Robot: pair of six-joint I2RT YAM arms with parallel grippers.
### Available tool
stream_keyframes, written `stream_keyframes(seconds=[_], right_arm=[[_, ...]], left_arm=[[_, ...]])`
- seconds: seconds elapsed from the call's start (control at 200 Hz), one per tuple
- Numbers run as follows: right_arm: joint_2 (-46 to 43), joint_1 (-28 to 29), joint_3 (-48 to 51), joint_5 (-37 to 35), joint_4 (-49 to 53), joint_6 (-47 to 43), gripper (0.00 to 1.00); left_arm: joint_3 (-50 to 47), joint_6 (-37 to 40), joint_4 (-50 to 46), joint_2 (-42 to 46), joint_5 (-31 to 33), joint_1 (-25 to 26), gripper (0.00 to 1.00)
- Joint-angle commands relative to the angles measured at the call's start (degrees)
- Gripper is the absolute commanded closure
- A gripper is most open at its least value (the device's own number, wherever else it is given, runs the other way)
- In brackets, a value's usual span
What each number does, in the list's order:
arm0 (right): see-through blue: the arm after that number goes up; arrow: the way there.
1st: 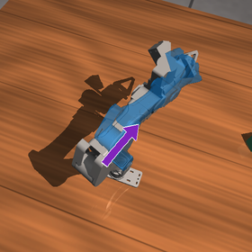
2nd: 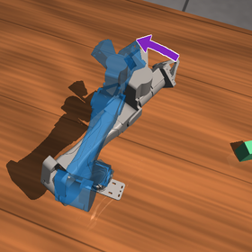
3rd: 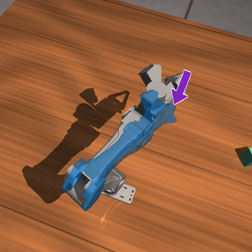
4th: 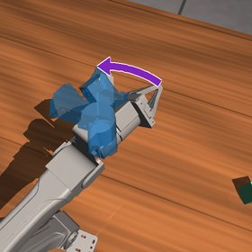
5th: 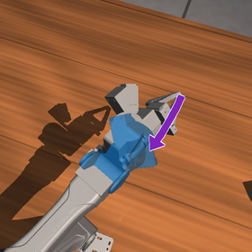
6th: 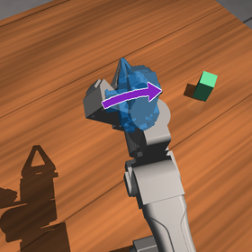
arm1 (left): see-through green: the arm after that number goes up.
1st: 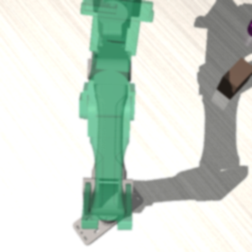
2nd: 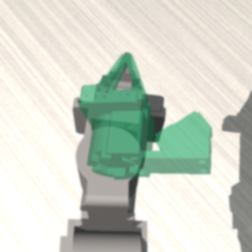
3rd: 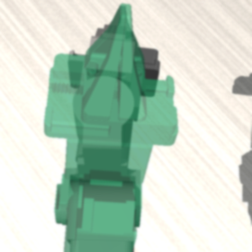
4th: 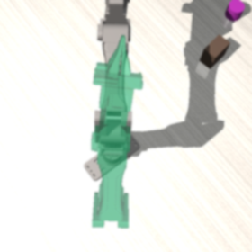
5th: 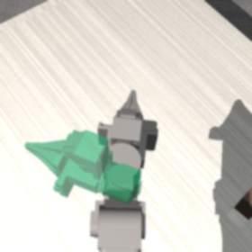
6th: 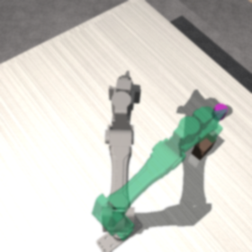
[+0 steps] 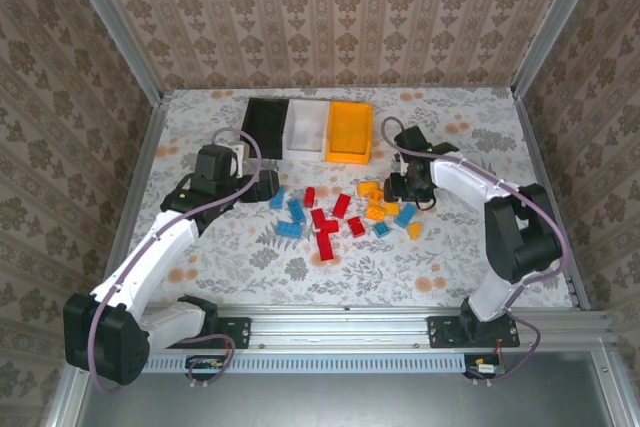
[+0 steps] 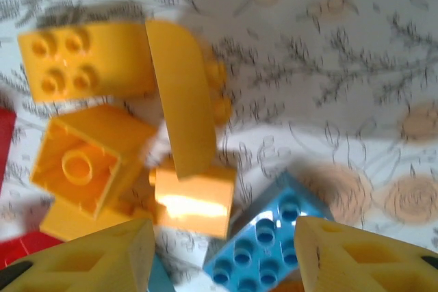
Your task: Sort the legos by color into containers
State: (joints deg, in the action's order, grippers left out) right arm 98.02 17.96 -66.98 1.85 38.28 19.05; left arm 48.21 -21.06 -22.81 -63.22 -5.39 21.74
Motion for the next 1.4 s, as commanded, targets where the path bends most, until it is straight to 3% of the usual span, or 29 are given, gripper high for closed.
stream_keyframes(seconds=[0.0, 0.37, 0.725, 0.915, 1.125, 1.31, 1.395], right_arm=[[3.3, 0.2, -3.8, -1.7, -0.5, -1.6, 0.43], [11.7, -0.3, -11.0, -2.3, 0.3, -2.4, 0.52], [14.4, -1.1, -10.0, -2.7, -0.7, -1.8, 0.62], [14.0, -2.0, -9.3, -2.6, -0.7, -1.8, 0.74], [7.5, -3.0, -7.4, -1.4, 0.1, -0.2, 0.81], [-3.8, -3.5, -5.6, 3.6, 0.5, 3.1, 0.82], [-6.7, -3.4, -7.7, 6.0, 1.3, 4.0, 0.82]], left_arm=[[-0.8, -1.1, -0.2, 0.7, -0.7, 0.2, 0.0], [-1.7, -1.6, -0.7, 1.0, -0.7, 0.2, 0.0], [-1.8, -1.5, 0.2, 0.0, -1.1, -0.2, 0.0], [-1.6, -1.6, 0.9, -1.2, -1.7, -0.2, 0.0], [-0.8, -1.5, -0.2, -1.7, -3.6, -0.8, 0.0], [0.4, -1.1, 3.6, -2.7, -15.0, -0.7, 0.0], [2.2, 0.0, 3.5, -4.0, -16.4, 1.5, 0.0]])
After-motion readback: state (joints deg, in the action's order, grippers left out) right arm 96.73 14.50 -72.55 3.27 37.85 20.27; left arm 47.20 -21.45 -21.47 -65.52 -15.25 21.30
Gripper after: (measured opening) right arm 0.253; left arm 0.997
